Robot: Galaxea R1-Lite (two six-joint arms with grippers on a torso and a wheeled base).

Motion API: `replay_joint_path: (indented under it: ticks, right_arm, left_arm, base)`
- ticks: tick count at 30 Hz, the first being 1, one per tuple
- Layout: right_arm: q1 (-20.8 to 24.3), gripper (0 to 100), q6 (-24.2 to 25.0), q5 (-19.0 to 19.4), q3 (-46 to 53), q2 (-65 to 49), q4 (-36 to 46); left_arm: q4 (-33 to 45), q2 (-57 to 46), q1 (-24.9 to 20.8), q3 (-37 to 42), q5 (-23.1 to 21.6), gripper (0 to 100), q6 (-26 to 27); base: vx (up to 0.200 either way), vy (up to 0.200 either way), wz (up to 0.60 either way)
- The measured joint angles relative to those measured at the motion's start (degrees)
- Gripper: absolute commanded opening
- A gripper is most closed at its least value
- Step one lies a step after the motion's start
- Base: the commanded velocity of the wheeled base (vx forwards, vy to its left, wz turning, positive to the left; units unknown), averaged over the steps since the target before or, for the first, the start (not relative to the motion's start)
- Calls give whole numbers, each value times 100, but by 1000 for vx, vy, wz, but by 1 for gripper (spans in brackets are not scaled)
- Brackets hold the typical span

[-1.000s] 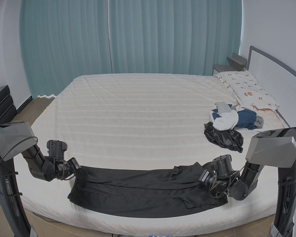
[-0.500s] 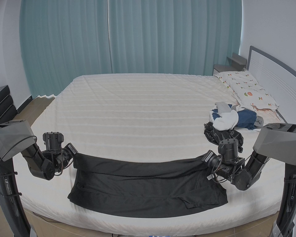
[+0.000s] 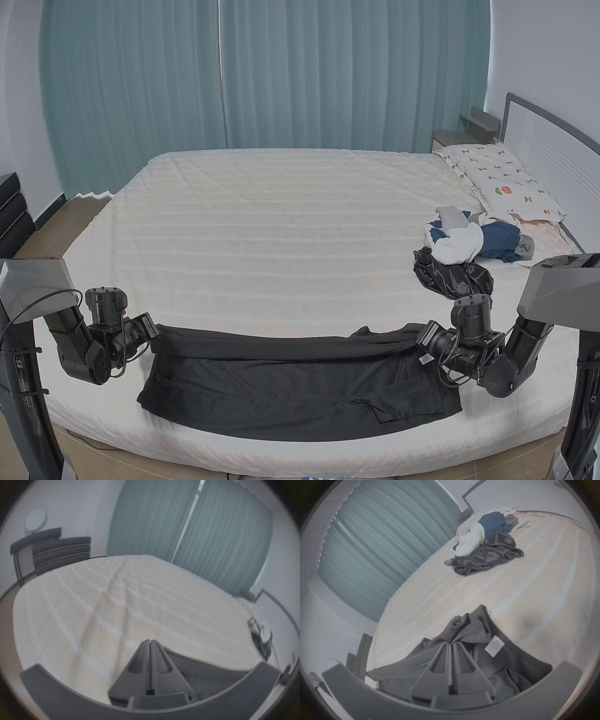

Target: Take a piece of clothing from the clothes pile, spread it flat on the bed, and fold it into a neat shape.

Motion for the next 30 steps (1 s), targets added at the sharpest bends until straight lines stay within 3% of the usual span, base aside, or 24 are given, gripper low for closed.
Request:
replay_joint_path:
  ticks: [4, 11, 15, 21, 30]
  right_arm:
    - [13, 0, -213, 111, 293, 5, 35]
    - [13, 0, -268, 212, 319, 55, -55]
    - [-33, 0, -249, 196, -6, 102, -126]
    - [-179, 0, -205, -20, -689, 179, -373]
    - [-226, 0, -334, -105, -494, 385, -984]
  left_arm:
    - [-249, 55, 38, 447, -101, 0, 681]
    - [-460, 223, 38, 467, -88, 0, 699]
    - [-473, 310, -1, 91, -38, 0, 238]
    - [-514, 463, -45, -851, 408, 0, -1070]
    - [-1328, 634, 16, -879, 521, 0, -1119]
  base:
    - [0, 0, 0]
    - [0, 0, 0]
    - [0, 0, 0]
    - [0, 0, 0]
    - [0, 0, 0]
